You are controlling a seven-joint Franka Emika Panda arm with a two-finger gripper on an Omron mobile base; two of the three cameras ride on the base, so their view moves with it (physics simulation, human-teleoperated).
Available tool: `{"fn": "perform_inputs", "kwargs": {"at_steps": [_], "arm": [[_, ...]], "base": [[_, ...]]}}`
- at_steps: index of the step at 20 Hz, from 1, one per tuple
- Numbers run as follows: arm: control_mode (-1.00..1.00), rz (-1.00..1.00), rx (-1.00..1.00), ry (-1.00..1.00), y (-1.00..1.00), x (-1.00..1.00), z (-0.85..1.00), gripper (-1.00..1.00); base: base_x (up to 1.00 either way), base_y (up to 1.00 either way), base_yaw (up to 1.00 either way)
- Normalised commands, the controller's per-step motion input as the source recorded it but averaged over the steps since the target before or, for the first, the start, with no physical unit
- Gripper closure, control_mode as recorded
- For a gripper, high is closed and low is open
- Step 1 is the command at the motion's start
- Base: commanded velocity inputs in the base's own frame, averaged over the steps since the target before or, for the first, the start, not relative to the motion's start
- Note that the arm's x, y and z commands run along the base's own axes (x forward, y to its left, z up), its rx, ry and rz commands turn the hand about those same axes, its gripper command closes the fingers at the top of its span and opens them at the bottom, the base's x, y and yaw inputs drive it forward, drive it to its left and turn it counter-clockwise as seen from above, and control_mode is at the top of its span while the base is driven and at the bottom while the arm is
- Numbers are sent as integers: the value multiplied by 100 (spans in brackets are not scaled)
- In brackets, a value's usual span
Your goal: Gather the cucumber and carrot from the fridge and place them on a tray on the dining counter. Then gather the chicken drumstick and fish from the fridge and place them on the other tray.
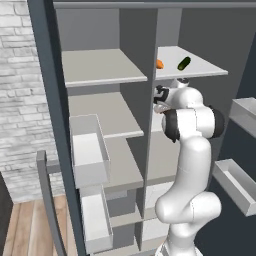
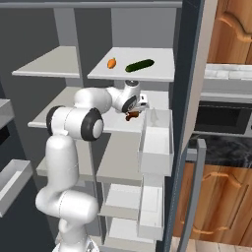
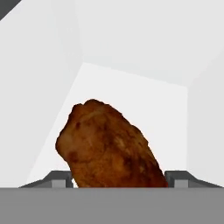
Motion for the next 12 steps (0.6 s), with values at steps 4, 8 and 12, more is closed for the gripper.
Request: {"fn": "perform_inputs", "kwargs": {"at_steps": [4, 8, 12], "arm": [[-100, 0, 0, -1, 0, -23, -20, 100], [-100, 0, 0, -10, 0, -52, -15, 100], [-100, 0, 0, -16, 0, -53, -32, 100]], "base": [[0, 0, 0], [0, 0, 0], [0, 0, 0]]}}
